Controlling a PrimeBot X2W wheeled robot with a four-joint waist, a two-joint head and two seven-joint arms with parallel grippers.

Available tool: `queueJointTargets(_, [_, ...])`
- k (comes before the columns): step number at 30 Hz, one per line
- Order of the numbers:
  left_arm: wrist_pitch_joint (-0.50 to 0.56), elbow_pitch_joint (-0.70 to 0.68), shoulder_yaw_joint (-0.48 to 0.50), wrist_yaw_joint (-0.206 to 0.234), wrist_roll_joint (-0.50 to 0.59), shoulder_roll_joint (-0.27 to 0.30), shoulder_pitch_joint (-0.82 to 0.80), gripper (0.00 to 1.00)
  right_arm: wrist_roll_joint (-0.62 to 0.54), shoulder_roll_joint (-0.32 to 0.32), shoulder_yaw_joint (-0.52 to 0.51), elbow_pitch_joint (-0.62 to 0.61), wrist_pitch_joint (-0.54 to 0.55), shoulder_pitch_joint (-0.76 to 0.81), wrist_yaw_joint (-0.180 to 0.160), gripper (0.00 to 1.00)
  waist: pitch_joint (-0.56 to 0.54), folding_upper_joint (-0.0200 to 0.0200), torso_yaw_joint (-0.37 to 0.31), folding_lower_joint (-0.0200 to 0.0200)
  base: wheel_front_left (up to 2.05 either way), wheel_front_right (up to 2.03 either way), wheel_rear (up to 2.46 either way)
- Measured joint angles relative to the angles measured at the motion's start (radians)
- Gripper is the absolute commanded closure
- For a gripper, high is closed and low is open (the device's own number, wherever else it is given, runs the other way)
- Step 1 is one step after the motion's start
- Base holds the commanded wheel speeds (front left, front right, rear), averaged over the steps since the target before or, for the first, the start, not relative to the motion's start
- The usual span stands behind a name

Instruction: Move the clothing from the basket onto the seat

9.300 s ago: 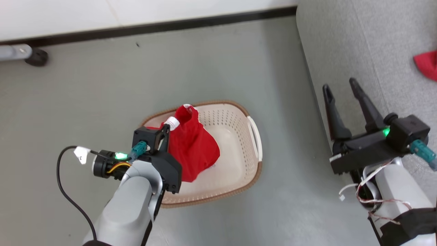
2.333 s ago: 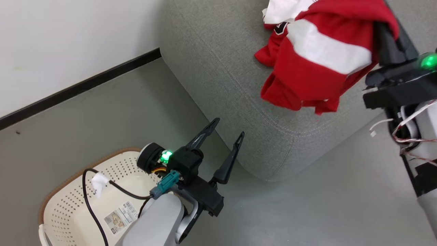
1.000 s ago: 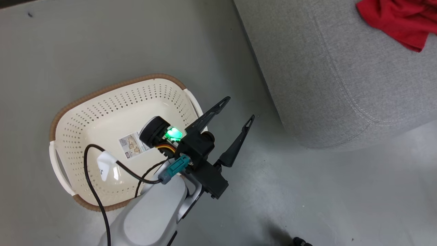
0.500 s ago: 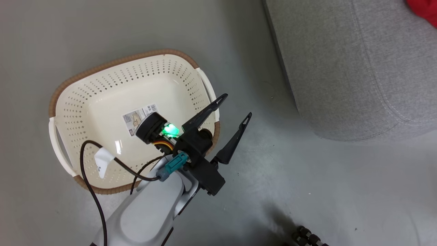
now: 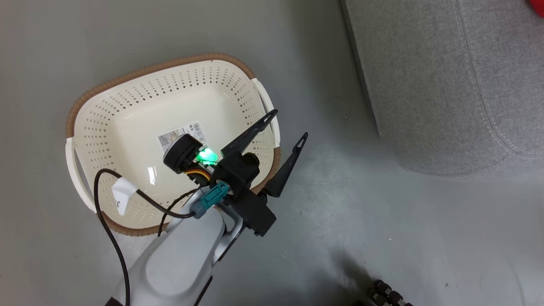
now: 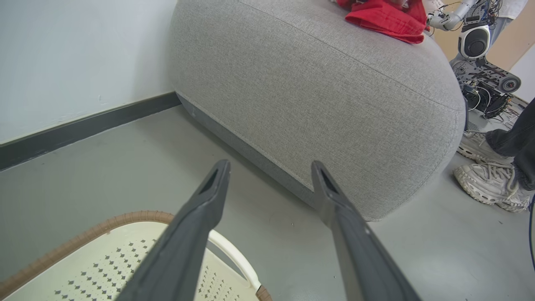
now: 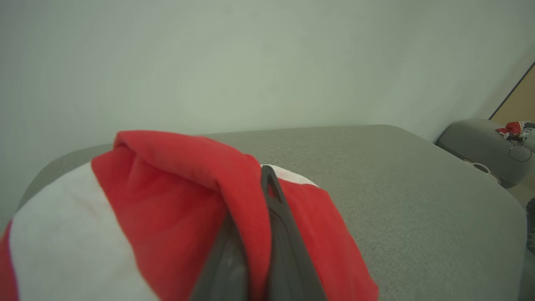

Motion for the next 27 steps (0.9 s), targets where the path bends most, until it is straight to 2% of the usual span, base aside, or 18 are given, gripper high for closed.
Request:
queueJointTargets(1, [0.0,0.001,0.0,0.0,-0.001,0.0,0.0,0.0,0.004,0.001,-0.001,0.006,0.0,0.006,0.002,0.0,-0.004,0.0,0.0,0.0,0.0,0.0,0.0])
queueJointTargets(8, [0.0,0.007,0.01,0.0,-0.014,-0.003,0.001,0.0,0.013,0.004,-0.012,0.012,0.0,0.03,0.003,0.0,-0.03,0.0,0.001,0.0,0.0,0.0,0.0])
queueJointTargets(27, [0.0,0.038,0.064,-0.007,-0.066,-0.028,0.053,0.0,-0.028,0.12,0.065,-0.135,0.0,0.235,0.021,0.0,-0.191,-0.0001,0.014,-0.0001,0.0,0.0,0.0])
